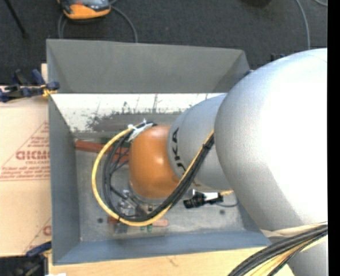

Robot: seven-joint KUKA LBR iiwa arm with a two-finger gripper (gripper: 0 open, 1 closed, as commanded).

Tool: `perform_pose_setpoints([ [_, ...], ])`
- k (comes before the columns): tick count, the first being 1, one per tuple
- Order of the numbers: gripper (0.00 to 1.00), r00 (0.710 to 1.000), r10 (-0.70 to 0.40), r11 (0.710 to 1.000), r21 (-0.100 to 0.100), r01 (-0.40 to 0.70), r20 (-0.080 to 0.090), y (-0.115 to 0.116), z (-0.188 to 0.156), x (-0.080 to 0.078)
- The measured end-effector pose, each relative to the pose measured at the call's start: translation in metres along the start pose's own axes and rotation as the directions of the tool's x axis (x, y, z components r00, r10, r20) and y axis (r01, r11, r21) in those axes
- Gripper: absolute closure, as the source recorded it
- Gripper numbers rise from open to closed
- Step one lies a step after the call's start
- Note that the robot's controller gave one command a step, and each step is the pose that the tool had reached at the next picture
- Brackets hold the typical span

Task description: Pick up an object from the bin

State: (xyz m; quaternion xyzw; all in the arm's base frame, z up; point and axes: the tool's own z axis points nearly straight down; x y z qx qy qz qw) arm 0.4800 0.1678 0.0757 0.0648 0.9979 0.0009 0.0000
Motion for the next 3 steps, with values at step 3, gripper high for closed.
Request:
perform_pose_setpoints([
  [3,1.00,0.999,-0.048,0.999,0.001,0.048,0.003,0.003,-0.160,-0.026],
])
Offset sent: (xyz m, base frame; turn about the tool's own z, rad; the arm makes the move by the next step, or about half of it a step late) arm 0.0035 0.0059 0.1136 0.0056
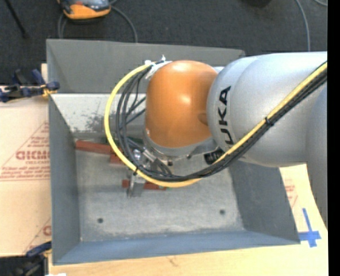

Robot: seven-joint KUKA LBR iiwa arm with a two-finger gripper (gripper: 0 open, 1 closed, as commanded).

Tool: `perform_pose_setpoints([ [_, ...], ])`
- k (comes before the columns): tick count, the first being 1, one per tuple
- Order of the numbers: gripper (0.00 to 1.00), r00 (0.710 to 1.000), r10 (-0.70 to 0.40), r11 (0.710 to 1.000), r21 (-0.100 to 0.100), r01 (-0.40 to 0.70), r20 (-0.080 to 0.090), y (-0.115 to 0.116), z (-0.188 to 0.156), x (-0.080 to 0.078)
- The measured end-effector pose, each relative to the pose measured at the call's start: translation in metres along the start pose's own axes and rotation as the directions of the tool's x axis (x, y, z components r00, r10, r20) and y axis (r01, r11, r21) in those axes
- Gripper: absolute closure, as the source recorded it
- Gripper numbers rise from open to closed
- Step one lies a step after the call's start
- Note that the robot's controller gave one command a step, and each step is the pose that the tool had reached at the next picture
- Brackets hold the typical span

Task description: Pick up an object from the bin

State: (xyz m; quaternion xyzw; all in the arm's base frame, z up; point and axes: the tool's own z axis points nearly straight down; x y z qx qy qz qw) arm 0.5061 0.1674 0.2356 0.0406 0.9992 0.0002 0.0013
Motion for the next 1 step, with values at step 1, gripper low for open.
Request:
perform_pose_setpoints([
  [1,1.00,1.000,0.000,1.000,0.000,0.000,0.000,0.0000,0.0000,0.0000],
])
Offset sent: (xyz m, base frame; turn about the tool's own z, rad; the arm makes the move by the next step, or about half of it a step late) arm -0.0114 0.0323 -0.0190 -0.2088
